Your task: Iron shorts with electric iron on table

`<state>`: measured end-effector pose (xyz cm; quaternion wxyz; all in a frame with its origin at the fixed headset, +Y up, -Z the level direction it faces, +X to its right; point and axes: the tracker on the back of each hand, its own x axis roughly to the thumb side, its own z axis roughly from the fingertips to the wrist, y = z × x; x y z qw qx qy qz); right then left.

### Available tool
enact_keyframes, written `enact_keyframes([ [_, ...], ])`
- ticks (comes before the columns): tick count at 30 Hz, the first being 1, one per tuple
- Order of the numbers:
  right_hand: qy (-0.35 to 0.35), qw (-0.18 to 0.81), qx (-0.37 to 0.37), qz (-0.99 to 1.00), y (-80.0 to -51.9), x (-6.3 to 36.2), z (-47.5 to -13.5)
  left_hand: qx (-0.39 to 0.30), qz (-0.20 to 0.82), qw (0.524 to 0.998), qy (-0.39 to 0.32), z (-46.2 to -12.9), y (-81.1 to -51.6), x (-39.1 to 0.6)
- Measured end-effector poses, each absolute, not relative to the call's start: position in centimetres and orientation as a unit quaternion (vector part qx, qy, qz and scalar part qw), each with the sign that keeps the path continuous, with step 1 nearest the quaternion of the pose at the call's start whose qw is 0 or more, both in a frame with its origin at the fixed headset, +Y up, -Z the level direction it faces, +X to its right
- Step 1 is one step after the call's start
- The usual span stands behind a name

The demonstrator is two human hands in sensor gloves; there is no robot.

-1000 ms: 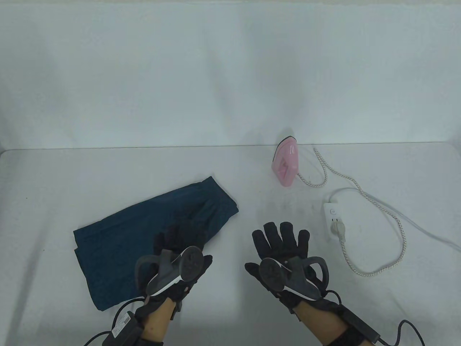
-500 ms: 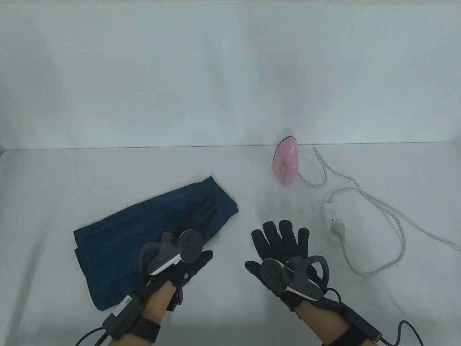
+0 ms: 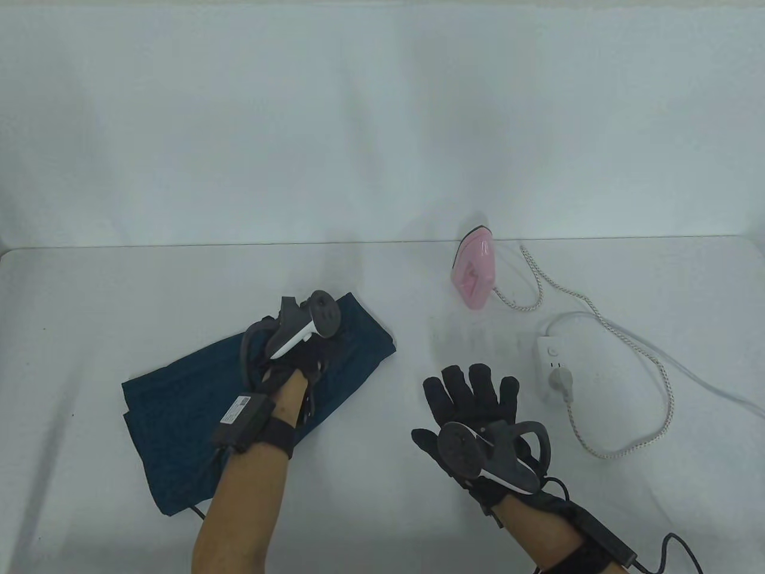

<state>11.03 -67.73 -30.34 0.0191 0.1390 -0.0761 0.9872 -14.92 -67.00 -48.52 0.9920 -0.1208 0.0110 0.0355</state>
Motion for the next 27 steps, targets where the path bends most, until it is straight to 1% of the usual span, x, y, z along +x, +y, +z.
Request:
enact_keyframes([
  [6,-0.075,0.034,0.12,0.989,-67.4,12.1,-30.7,-0.138,0.071,0.985,0.073,-52.9,-67.5,-14.0],
  [8,-0.072,0.037,0.113,0.99,-67.4,12.3,-30.9,-0.15,0.091,0.98,0.098,-54.0,-68.1,-13.9],
  [10,-0.068,0.039,0.108,0.991,-67.3,12.5,-31.1,-0.171,0.115,0.971,0.122,-55.2,-69.3,-14.0],
  [13,-0.061,0.04,0.108,0.991,-67.3,12.5,-31.1,-0.207,0.139,0.956,0.157,-56.3,-71.4,-14.1],
  [19,-0.067,0.042,0.111,0.991,-67.1,12.6,-31.1,-0.242,0.165,0.94,0.175,-58.0,-74.7,-13.3],
  [21,-0.067,0.041,0.11,0.991,-67.1,12.6,-31.1,-0.223,0.147,0.945,0.191,-58.2,-74.5,-13.0],
  [22,-0.067,0.041,0.109,0.991,-67.1,12.6,-31.1,-0.226,0.139,0.944,0.198,-58.6,-74.2,-12.9],
  [23,-0.065,0.041,0.108,0.991,-67.2,12.6,-31.2,-0.253,0.143,0.936,0.197,-58.7,-74.1,-12.8],
  [24,-0.065,0.04,0.106,0.991,-67.2,12.6,-31.3,-0.255,0.149,0.934,0.202,-58.7,-74.1,-12.9],
  [27,-0.065,0.034,0.104,0.992,-67.3,12.5,-31.5,-0.253,0.192,0.929,0.187,-58.5,-74.2,-13.3],
])
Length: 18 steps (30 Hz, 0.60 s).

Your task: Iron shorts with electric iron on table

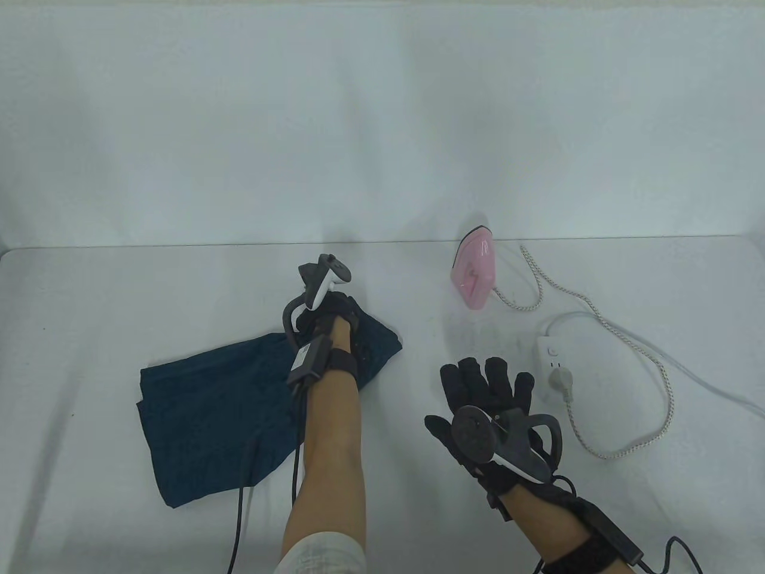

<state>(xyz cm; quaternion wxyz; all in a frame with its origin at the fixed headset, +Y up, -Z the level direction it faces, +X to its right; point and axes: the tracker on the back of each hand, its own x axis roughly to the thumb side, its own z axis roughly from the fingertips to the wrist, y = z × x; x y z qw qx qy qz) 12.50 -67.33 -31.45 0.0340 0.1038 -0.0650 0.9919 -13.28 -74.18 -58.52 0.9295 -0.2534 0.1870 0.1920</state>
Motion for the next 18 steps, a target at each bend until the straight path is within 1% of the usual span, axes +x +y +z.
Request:
enact_keyframes([
  [2,-0.066,0.029,0.104,0.992,-67.3,12.5,-31.4,-0.251,0.185,0.937,0.154,-58.2,-73.9,-13.2],
  [5,-0.07,0.029,0.105,0.992,-67.1,12.6,-31.2,-0.201,0.183,0.955,0.123,-57.3,-72.4,-13.0],
  [7,-0.072,0.033,0.105,0.991,-67.0,12.8,-31.2,-0.157,0.181,0.966,0.101,-56.5,-70.7,-13.0],
  [9,-0.072,0.039,0.106,0.991,-66.9,13.0,-31.2,-0.13,0.182,0.971,0.079,-55.6,-68.8,-13.2],
  [11,-0.07,0.037,0.109,0.991,-66.9,13.1,-31.1,-0.092,0.198,0.974,0.064,-54.0,-66.1,-13.9],
  [14,-0.071,0.033,0.109,0.991,-66.9,13.2,-31.1,-0.037,0.215,0.975,0.049,-51.7,-62.8,-14.8],
  [16,-0.075,0.034,0.106,0.991,-66.8,13.3,-31.2,0.006,0.257,0.966,0.028,-49.6,-60.6,-15.6],
  [18,-0.074,0.036,0.099,0.992,-66.7,13.5,-31.3,0.025,0.299,0.954,0.008,-48.0,-59.3,-16.4],
])
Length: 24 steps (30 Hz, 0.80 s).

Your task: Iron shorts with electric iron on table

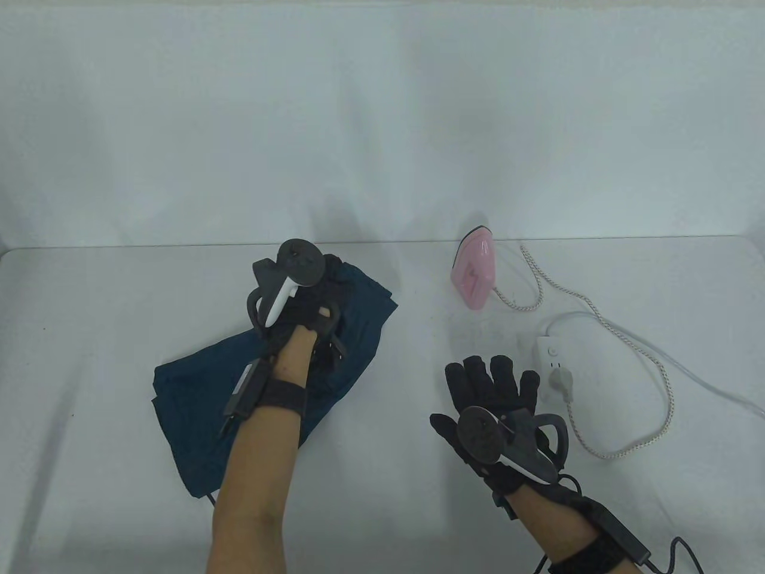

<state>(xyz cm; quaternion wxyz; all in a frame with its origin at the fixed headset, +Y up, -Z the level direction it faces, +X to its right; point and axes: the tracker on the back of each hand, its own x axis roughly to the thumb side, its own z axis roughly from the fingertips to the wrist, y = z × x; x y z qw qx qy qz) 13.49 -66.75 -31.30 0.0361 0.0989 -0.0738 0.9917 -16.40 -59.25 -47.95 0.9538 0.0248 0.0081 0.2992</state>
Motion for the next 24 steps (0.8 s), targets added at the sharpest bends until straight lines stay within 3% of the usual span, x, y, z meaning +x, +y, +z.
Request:
enact_keyframes([
  [5,-0.07,0.039,0.09,0.993,-66.7,13.7,-31.5,0.034,0.421,0.906,-0.027,-44.2,-57.8,-17.9],
  [10,-0.059,0.037,0.093,0.993,-67.1,13.4,-32.0,0.058,0.507,0.858,-0.056,-40.9,-58.1,-18.7],
  [17,-0.057,0.046,0.1,0.992,-67.4,13.1,-32.1,0.047,0.621,0.775,-0.101,-38.0,-61.2,-19.1],
  [21,-0.038,0.09,0.101,0.99,-66.9,13.5,-32.5,0.02,0.682,0.719,-0.133,-37.5,-63.8,-18.9],
  [24,-0.03,0.149,0.111,0.982,-65.9,13.5,-33.3,-0.012,0.692,0.708,-0.141,-37.7,-65.1,-18.8],
])
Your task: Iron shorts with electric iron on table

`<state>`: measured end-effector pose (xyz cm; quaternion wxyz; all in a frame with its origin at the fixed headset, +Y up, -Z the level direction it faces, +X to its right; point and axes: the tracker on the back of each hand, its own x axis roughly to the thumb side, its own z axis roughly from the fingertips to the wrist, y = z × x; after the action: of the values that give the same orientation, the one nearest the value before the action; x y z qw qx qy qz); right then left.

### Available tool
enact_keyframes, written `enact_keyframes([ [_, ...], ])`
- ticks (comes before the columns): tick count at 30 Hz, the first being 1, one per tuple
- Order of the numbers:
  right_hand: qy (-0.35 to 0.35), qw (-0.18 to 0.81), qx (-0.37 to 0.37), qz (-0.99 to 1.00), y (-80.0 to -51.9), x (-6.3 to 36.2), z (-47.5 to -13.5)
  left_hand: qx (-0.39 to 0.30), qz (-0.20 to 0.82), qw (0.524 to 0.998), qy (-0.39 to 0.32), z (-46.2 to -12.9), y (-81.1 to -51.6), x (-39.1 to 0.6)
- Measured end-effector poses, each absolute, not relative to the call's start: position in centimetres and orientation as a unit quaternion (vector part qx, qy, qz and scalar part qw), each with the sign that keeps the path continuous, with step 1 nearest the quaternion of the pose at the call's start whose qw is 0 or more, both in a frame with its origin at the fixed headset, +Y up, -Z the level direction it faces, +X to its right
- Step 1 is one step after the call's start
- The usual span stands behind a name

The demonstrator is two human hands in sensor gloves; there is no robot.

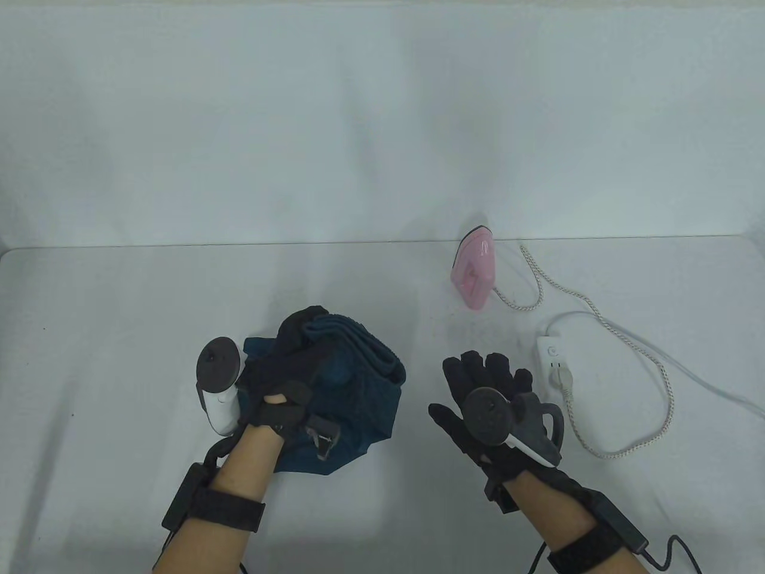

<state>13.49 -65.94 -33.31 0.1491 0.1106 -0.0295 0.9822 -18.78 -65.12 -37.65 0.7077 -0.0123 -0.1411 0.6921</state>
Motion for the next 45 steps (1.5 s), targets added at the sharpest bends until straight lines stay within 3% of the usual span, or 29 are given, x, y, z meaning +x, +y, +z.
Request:
enact_keyframes([
  [7,-0.029,0.245,0.129,0.96,-63.0,11.5,-35.9,-0.045,0.674,0.721,-0.152,-38.0,-67.4,-18.5],
  [11,0.034,0.333,0.148,0.93,-61.9,9.7,-38.3,-0.052,0.682,0.713,-0.156,-38.0,-67.6,-18.3],
  [20,0.14,0.397,0.22,0.88,-64.2,7.6,-39.9,-0.085,0.695,0.688,-0.193,-38.2,-67.8,-18.0],
  [29,0.135,0.404,0.287,0.858,-65.0,6.2,-39.0,-0.157,0.665,0.691,-0.238,-38.1,-68.2,-17.1],
  [40,0.066,0.382,0.311,0.868,-64.3,5.4,-37.6,-0.036,0.693,0.703,-0.157,-37.1,-67.6,-17.5],
  [45,0.062,0.373,0.33,0.865,-63.7,5.3,-37.1,-0.044,0.68,0.71,-0.175,-37.4,-67.7,-17.8],
])
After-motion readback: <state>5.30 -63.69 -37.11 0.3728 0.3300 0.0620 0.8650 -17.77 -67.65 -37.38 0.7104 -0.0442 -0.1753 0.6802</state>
